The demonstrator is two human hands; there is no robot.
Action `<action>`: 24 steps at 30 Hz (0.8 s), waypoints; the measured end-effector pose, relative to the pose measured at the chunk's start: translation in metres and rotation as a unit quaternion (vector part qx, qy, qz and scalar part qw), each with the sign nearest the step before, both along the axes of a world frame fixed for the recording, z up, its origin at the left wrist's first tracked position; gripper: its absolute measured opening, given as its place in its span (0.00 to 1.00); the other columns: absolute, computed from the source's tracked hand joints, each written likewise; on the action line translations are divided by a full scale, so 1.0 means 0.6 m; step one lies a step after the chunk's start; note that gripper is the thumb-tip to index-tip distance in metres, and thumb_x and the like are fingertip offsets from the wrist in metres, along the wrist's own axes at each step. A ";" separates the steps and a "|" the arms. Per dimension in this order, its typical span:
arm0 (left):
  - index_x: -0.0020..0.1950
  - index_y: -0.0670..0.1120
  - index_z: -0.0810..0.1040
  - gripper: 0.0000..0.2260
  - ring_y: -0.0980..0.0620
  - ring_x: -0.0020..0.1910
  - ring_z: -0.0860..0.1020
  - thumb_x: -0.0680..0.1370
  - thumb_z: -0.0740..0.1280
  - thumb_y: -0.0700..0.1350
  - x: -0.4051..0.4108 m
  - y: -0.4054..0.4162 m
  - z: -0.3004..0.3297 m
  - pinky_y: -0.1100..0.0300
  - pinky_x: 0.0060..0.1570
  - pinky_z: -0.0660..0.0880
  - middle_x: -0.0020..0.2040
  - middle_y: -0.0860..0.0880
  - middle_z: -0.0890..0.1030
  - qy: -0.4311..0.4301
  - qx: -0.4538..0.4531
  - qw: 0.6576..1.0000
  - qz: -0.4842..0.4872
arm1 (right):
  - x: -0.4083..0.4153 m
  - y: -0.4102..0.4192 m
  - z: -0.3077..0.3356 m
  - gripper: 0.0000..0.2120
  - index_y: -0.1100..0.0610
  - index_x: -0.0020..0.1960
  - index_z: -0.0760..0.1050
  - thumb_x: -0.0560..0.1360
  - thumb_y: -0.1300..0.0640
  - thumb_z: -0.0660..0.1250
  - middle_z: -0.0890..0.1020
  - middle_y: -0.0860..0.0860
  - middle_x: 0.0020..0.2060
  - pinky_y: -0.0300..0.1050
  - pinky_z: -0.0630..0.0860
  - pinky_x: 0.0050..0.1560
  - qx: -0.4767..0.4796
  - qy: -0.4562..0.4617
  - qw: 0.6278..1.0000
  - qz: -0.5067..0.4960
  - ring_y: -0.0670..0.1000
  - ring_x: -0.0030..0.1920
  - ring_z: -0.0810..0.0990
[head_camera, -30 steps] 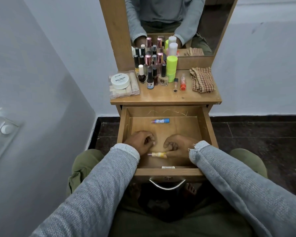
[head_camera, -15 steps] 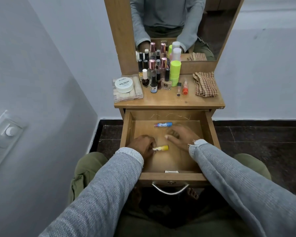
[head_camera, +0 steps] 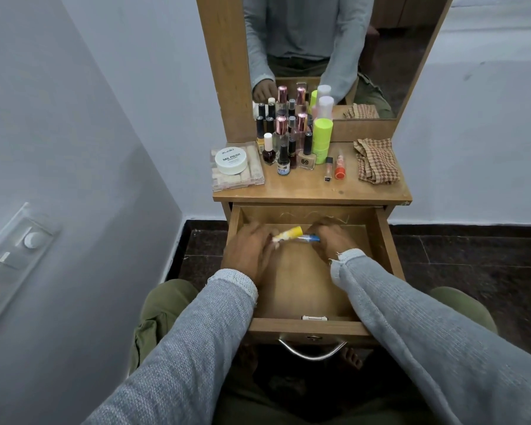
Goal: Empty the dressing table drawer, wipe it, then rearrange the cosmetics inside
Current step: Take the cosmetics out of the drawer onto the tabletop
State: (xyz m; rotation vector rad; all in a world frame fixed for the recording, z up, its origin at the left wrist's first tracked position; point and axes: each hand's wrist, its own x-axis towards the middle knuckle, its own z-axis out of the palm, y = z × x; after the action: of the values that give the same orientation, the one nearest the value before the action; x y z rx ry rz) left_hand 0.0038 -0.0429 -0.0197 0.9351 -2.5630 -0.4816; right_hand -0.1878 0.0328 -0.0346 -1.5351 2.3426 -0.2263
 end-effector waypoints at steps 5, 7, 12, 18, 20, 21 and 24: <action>0.55 0.46 0.81 0.09 0.48 0.48 0.77 0.76 0.70 0.43 -0.033 -0.030 0.057 0.53 0.48 0.78 0.50 0.47 0.81 0.086 -0.089 0.992 0.030 | -0.023 0.044 0.033 0.17 0.56 0.63 0.74 0.75 0.60 0.68 0.74 0.53 0.60 0.44 0.74 0.57 -0.085 0.018 0.995 0.038 0.53 0.56 0.76; 0.56 0.46 0.80 0.09 0.49 0.49 0.76 0.77 0.69 0.44 -0.060 -0.040 0.084 0.56 0.49 0.76 0.51 0.48 0.80 0.088 -0.097 0.991 0.041 | -0.027 0.059 0.053 0.16 0.57 0.62 0.75 0.75 0.59 0.68 0.75 0.53 0.59 0.46 0.76 0.55 -0.116 0.025 0.992 0.049 0.52 0.53 0.77; 0.60 0.46 0.78 0.11 0.50 0.53 0.74 0.78 0.67 0.44 -0.119 -0.062 0.109 0.59 0.51 0.72 0.55 0.49 0.77 0.055 -0.072 0.995 0.037 | -0.027 0.071 0.097 0.17 0.59 0.61 0.77 0.73 0.60 0.70 0.77 0.56 0.55 0.46 0.76 0.49 -0.190 0.035 0.978 0.072 0.55 0.50 0.78; 0.60 0.46 0.77 0.11 0.49 0.53 0.75 0.77 0.68 0.44 -0.137 -0.075 0.102 0.58 0.52 0.72 0.55 0.48 0.76 0.037 -0.038 0.998 0.031 | -0.043 0.060 0.112 0.15 0.62 0.59 0.78 0.72 0.62 0.70 0.77 0.59 0.53 0.42 0.70 0.45 -0.222 0.056 0.972 0.063 0.57 0.48 0.78; 0.57 0.46 0.76 0.11 0.49 0.52 0.76 0.76 0.70 0.42 -0.137 -0.074 0.098 0.57 0.52 0.74 0.55 0.48 0.76 0.067 -0.013 0.997 0.046 | -0.045 0.050 0.114 0.14 0.63 0.56 0.79 0.71 0.64 0.71 0.78 0.60 0.50 0.42 0.69 0.44 -0.227 0.061 0.969 0.072 0.58 0.45 0.78; 0.56 0.46 0.76 0.11 0.49 0.51 0.76 0.75 0.71 0.41 -0.137 -0.072 0.095 0.55 0.53 0.76 0.55 0.48 0.76 0.089 0.001 0.995 0.054 | -0.045 0.044 0.115 0.14 0.63 0.55 0.79 0.70 0.65 0.72 0.78 0.60 0.49 0.42 0.70 0.43 -0.231 0.064 0.968 0.077 0.59 0.44 0.78; 0.57 0.45 0.75 0.12 0.49 0.51 0.77 0.75 0.70 0.38 -0.134 -0.063 0.090 0.51 0.53 0.77 0.55 0.47 0.77 0.129 0.031 0.988 0.075 | -0.042 0.021 0.123 0.14 0.62 0.56 0.79 0.71 0.65 0.71 0.77 0.59 0.50 0.44 0.71 0.43 -0.244 0.082 0.963 0.077 0.58 0.45 0.78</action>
State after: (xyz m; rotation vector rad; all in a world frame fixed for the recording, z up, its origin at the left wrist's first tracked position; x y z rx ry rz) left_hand -0.0769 -0.0808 0.0340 1.0077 -2.2394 -0.5991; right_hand -0.2132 0.0457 0.0391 -2.0194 2.3909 -0.7062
